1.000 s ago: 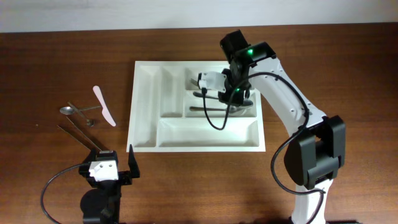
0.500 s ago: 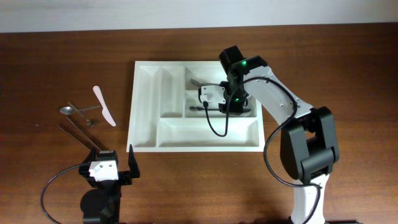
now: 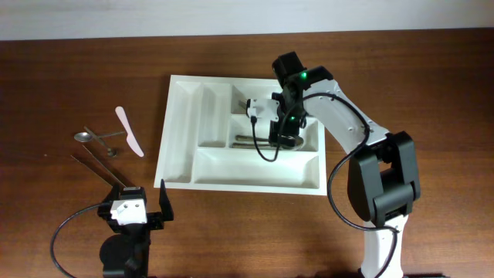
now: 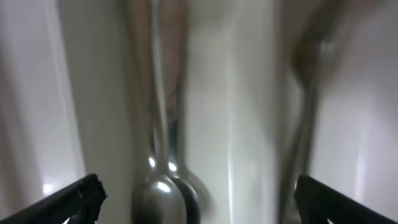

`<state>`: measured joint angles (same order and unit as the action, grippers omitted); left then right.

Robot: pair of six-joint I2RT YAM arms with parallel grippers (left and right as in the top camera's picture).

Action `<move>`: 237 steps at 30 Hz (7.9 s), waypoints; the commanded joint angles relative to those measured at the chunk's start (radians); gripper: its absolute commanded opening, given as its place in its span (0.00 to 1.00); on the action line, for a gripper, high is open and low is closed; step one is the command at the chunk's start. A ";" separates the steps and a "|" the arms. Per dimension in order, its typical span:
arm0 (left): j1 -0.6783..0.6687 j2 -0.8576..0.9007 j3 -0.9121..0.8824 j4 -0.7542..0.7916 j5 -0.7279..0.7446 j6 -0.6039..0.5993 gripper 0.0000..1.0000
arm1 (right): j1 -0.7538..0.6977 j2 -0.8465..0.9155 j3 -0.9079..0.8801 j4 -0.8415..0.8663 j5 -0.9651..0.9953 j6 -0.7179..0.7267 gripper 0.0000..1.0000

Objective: Pack container

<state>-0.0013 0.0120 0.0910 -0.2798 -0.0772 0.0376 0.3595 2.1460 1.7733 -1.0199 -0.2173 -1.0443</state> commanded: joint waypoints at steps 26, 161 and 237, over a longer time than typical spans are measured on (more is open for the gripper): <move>0.004 -0.007 -0.005 0.002 0.013 0.016 0.99 | -0.570 -0.017 0.364 -0.338 0.142 1.101 0.99; 0.427 1.554 1.168 -0.641 0.119 -0.385 0.02 | -0.570 -0.017 0.364 -0.334 0.154 1.102 0.99; -0.391 1.826 1.548 -0.468 -0.090 0.398 0.99 | -0.570 -0.017 0.364 -0.334 0.154 1.102 0.99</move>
<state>-0.4820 1.8313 1.6169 -0.7475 -0.0952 0.6853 -0.2134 2.1441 2.1273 -1.3552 -0.0647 0.0505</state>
